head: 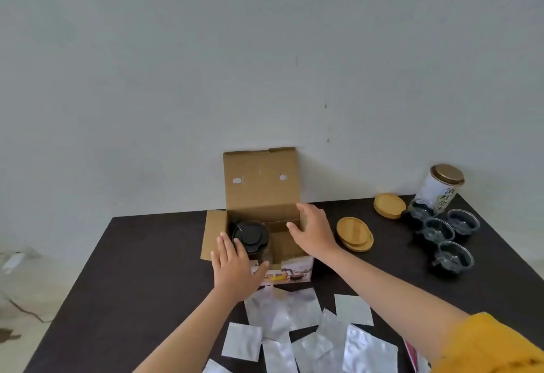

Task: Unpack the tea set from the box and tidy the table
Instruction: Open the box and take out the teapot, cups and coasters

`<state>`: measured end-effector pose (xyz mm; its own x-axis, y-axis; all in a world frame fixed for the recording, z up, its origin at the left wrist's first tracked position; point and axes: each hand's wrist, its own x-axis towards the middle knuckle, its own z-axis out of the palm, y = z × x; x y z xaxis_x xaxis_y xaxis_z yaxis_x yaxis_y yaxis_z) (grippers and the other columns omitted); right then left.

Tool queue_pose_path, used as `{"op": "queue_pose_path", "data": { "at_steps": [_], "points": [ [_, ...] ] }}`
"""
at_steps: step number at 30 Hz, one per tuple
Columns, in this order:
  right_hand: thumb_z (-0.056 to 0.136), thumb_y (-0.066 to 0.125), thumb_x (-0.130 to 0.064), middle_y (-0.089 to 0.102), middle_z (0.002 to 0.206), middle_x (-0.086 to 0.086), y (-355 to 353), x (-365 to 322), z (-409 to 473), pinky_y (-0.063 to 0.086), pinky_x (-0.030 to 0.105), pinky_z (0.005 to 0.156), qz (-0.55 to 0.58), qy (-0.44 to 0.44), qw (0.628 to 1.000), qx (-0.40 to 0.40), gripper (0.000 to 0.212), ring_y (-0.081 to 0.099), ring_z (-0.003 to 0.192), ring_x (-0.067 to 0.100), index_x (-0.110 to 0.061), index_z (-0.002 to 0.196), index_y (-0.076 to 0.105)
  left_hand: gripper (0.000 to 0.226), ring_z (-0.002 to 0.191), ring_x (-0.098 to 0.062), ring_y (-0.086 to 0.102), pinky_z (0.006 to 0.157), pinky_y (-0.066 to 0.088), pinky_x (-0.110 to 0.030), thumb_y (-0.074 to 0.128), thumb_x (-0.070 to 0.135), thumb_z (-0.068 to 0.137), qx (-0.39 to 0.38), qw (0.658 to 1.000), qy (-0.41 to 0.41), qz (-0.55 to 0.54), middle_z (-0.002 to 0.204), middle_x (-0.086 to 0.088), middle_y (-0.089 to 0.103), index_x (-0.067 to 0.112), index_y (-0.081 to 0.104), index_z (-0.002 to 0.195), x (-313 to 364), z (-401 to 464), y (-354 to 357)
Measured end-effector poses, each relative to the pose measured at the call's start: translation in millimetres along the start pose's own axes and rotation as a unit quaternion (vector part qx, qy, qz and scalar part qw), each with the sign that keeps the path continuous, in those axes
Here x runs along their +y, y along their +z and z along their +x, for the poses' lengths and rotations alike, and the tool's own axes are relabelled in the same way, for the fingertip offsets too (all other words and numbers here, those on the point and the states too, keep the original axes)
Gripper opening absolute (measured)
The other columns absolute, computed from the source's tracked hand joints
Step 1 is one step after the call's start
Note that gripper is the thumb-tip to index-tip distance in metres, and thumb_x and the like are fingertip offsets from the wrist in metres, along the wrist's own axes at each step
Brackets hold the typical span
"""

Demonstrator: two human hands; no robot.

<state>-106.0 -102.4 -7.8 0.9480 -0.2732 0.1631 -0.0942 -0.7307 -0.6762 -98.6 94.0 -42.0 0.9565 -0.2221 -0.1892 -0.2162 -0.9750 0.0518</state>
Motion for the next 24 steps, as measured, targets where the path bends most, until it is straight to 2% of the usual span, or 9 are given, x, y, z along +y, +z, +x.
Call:
{"op": "queue_pose_path", "data": {
  "at_steps": [3, 6, 10, 14, 18, 22, 24],
  "points": [
    [0.089, 0.063, -0.038, 0.044, 0.143, -0.002, 21.1, -34.1, 1.3, 0.035, 0.027, 0.103, -0.037, -0.002, 0.996, -0.086, 0.063, 0.04, 0.133, 0.017, -0.018, 0.143, 0.039, 0.092, 0.142, -0.034, -0.02, 0.115, -0.003, -0.049, 0.018, 0.069, 0.089, 0.002, 0.999, 0.032, 0.0, 0.155, -0.022, -0.017, 0.003, -0.002, 0.149, -15.1, -8.6, 5.2],
    [0.083, 0.069, -0.039, 0.035, 0.15, 0.006, 45.5, -58.2, 7.7, 0.033, 0.038, 0.109, -0.068, 0.021, 0.981, -0.18, 0.079, 0.03, 0.138, 0.026, -0.013, 0.146, 0.029, 0.091, 0.143, -0.032, -0.02, 0.115, -0.005, -0.049, 0.018, 0.068, 0.09, 0.005, 0.998, 0.063, 0.013, 0.155, -0.018, -0.019, 0.002, -0.004, 0.149, -29.2, -12.8, 7.1],
    [0.077, 0.072, -0.048, 0.032, 0.148, 0.013, 70.8, -79.1, 19.3, 0.036, 0.045, 0.107, -0.163, 0.055, 0.954, -0.247, 0.092, 0.03, 0.135, 0.035, -0.01, 0.146, 0.026, 0.09, 0.142, -0.031, -0.021, 0.116, -0.004, -0.048, 0.022, 0.066, 0.091, -0.008, 0.994, 0.107, 0.035, 0.154, -0.017, -0.022, 0.003, -0.008, 0.148, -46.3, -14.5, 7.0],
    [0.074, 0.075, -0.043, 0.031, 0.144, 0.014, 88.5, -86.5, 24.8, 0.039, 0.044, 0.104, -0.196, 0.073, 0.944, -0.255, 0.088, 0.032, 0.131, 0.037, -0.01, 0.142, 0.029, 0.086, 0.142, -0.03, -0.022, 0.116, -0.004, -0.046, 0.027, 0.06, 0.093, -0.019, 0.991, 0.133, 0.005, 0.153, -0.015, -0.026, 0.004, -0.01, 0.148, -54.0, -14.0, 6.8],
    [0.07, 0.079, -0.037, 0.035, 0.141, 0.012, 88.8, -86.7, 26.5, 0.044, 0.041, 0.098, -0.185, 0.087, 0.954, -0.221, 0.084, 0.035, 0.129, 0.035, -0.012, 0.138, 0.036, 0.086, 0.142, -0.029, -0.022, 0.116, -0.004, -0.044, 0.025, 0.061, 0.093, -0.009, 0.992, 0.128, -0.008, 0.148, -0.012, -0.033, 0.004, -0.009, 0.148, -56.3, -11.6, 10.5],
    [0.06, 0.084, -0.038, 0.044, 0.134, 0.009, 64.4, -92.2, 27.8, 0.046, 0.038, 0.093, -0.153, 0.1, 0.961, -0.206, 0.09, 0.041, 0.123, 0.031, -0.012, 0.134, 0.041, 0.089, 0.144, -0.029, -0.018, 0.117, -0.003, -0.044, 0.015, 0.068, 0.09, 0.013, 0.996, 0.09, -0.006, 0.153, -0.014, -0.025, 0.004, -0.007, 0.149, -61.2, -8.0, 15.2],
    [0.055, 0.086, -0.034, 0.051, 0.129, 0.007, 41.8, -101.2, 27.4, 0.05, 0.036, 0.09, -0.115, 0.097, 0.969, -0.195, 0.092, 0.049, 0.114, 0.027, -0.012, 0.133, 0.044, 0.095, 0.144, -0.029, -0.015, 0.117, -0.003, -0.043, -0.002, 0.073, 0.083, 0.035, 0.997, 0.071, -0.005, 0.155, -0.015, -0.021, 0.004, -0.007, 0.149, -66.3, -7.1, 16.6]
  ]
}}
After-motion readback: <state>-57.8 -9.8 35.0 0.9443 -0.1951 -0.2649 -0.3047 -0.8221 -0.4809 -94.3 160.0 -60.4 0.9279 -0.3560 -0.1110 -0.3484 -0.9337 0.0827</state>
